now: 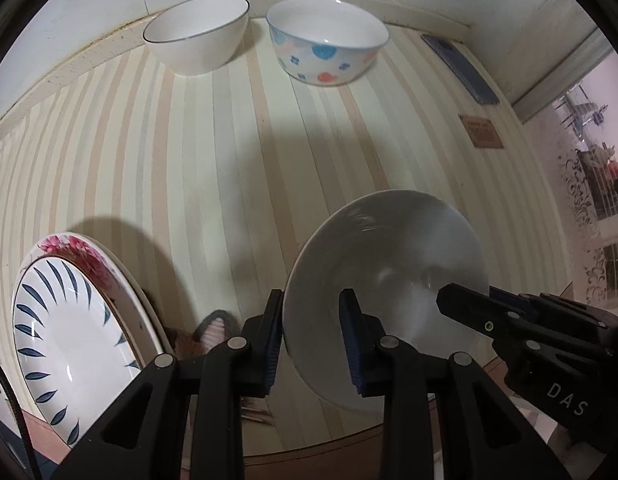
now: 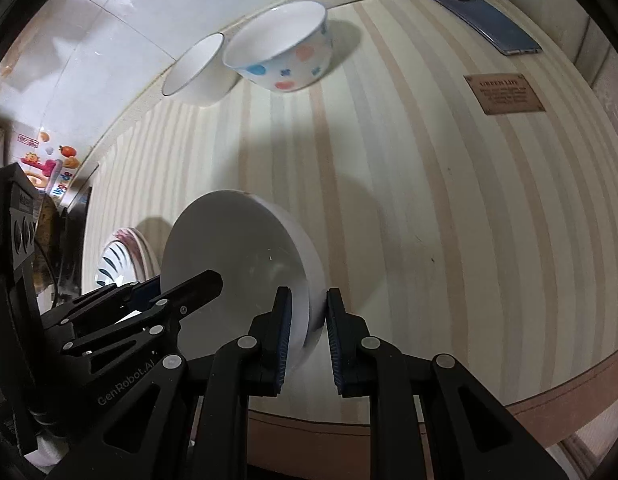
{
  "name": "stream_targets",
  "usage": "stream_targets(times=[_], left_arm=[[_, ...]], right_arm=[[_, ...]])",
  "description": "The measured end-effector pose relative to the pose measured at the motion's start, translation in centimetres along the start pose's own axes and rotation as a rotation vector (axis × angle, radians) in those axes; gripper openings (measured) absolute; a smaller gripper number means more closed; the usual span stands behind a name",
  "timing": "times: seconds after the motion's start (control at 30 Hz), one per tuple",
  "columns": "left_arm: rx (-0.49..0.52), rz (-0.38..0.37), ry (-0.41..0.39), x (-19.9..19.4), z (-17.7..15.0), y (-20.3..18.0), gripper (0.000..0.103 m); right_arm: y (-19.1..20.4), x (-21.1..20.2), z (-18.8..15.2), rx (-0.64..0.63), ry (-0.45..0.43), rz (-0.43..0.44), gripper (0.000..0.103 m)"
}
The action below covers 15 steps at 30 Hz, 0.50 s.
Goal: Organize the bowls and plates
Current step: 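Grip the plain white bowl rim with both grippers and lift it, then carry the held bowl with both grippers to the black-rimmed white bowl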
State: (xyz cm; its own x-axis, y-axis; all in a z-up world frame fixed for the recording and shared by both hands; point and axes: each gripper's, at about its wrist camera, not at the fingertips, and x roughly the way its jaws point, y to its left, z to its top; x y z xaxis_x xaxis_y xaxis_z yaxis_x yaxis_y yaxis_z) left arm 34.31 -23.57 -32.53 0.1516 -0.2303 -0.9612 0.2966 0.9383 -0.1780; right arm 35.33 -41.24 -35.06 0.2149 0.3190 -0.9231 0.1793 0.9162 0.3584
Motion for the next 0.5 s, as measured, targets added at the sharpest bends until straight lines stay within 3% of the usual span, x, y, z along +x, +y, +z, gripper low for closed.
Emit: stream_targets(times=[0.5], left_arm=[[0.006, -0.002, 0.05, 1.4, 0.2, -0.3, 0.025]], right_arm=[[-1.9, 0.7, -0.3, 0.035, 0.036, 0.016, 0.019]])
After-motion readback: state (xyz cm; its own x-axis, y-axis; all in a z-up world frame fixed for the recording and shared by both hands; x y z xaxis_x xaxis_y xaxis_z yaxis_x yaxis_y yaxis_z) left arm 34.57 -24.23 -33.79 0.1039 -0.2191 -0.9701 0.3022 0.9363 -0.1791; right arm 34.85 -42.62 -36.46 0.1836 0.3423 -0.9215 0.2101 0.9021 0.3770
